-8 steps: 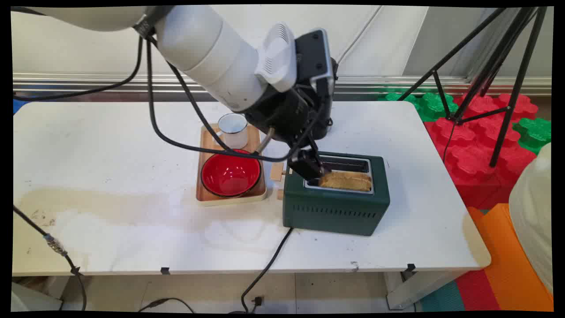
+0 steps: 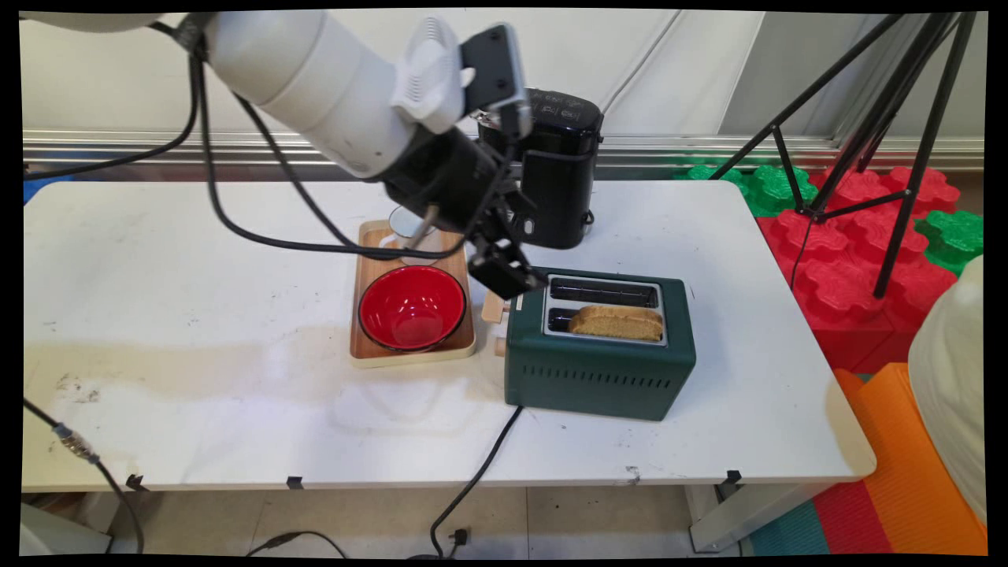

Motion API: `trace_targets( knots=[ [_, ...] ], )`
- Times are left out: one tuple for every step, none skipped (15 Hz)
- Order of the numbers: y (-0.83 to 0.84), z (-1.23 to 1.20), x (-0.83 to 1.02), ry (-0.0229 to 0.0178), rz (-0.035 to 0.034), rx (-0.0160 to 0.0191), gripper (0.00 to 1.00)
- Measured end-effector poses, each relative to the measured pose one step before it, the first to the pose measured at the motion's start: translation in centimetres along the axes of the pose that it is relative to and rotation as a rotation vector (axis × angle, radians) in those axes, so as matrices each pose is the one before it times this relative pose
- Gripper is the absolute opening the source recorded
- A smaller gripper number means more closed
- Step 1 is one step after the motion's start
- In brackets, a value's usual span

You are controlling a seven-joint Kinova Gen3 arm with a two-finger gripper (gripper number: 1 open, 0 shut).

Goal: Press the toaster switch

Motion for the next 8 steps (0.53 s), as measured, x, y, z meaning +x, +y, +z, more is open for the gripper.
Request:
trace_targets(
  knots=[
    [-0.195, -0.335, -0.542, -0.00542, -0.00566, -0.00009, 1.00],
    [-0.137, -0.239, -0.460, -0.00588, -0.00434, -0.00094, 1.00],
    [-0.125, -0.214, -0.444, -0.00551, -0.00353, -0.00153, 1.00],
    [-0.083, -0.146, -0.347, -0.00482, -0.00255, -0.00152, 1.00],
    [-0.115, -0.199, -0.496, -0.00597, -0.00361, -0.00243, 1.00],
    [-0.061, -0.098, -0.313, -0.00413, -0.00254, -0.00199, 1.00],
    [-0.076, -0.140, -0.426, -0.00511, -0.00314, -0.00279, 1.00],
    [-0.037, -0.064, -0.260, -0.00342, -0.00208, -0.00216, 1.00]
  ],
)
